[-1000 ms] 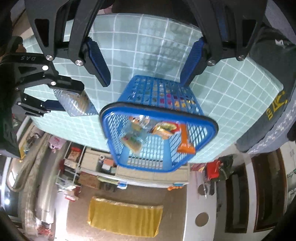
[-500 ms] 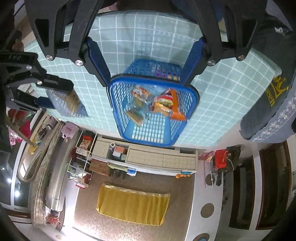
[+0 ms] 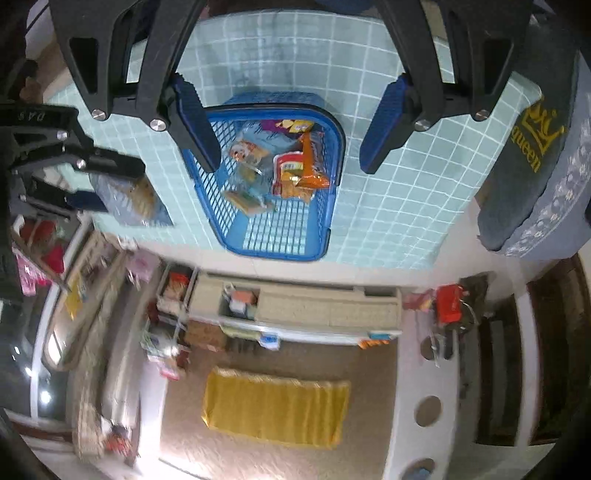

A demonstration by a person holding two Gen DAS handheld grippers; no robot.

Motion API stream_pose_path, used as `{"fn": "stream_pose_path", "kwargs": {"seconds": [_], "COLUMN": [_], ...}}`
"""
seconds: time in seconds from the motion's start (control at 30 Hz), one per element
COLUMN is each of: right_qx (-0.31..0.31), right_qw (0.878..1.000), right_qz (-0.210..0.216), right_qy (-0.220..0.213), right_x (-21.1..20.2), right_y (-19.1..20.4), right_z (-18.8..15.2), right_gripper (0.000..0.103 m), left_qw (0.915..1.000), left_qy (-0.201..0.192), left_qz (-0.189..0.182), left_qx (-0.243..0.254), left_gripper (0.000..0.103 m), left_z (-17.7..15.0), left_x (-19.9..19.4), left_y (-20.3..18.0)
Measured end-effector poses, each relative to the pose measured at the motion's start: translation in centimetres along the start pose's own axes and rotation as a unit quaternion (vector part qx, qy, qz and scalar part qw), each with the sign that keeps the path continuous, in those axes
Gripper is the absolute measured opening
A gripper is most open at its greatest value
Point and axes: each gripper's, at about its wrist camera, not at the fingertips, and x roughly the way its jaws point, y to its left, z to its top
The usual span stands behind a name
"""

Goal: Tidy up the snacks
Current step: 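Carry the cake pack over the basket and open the right tool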

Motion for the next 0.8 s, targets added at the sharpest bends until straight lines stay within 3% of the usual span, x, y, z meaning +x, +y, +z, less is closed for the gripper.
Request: {"fn": "stream_pose_path", "kwargs": {"seconds": [0.13, 0.43, 0.8], "right_qx": [0.011, 0.033, 0.042], "right_qw": [1.0, 0.997, 0.994], "right_qz": [-0.004, -0.013, -0.028], "right_qy": [0.019, 0.072, 0.098], "right_x": [2.2, 7.7, 10.3], "right_y": [0.2, 0.3, 0.1], "right_z": [1.2, 2.3, 1.4], "right_gripper": [0.061, 0.061, 0.061], "left_qw": [0.9995, 0.9985, 0.9966], "left_qy": [0.02, 0.042, 0.067], "left_qz": [-0.026, -0.029, -0.047], "left_qx": [0.0, 0.021, 0.007], "left_gripper": [0.076, 0.076, 0.076], "left_z": [1.2, 2.7, 2.0], "left_x": [1.8, 5.4, 7.5], "left_y": [1.3, 2.7, 4.3]}}
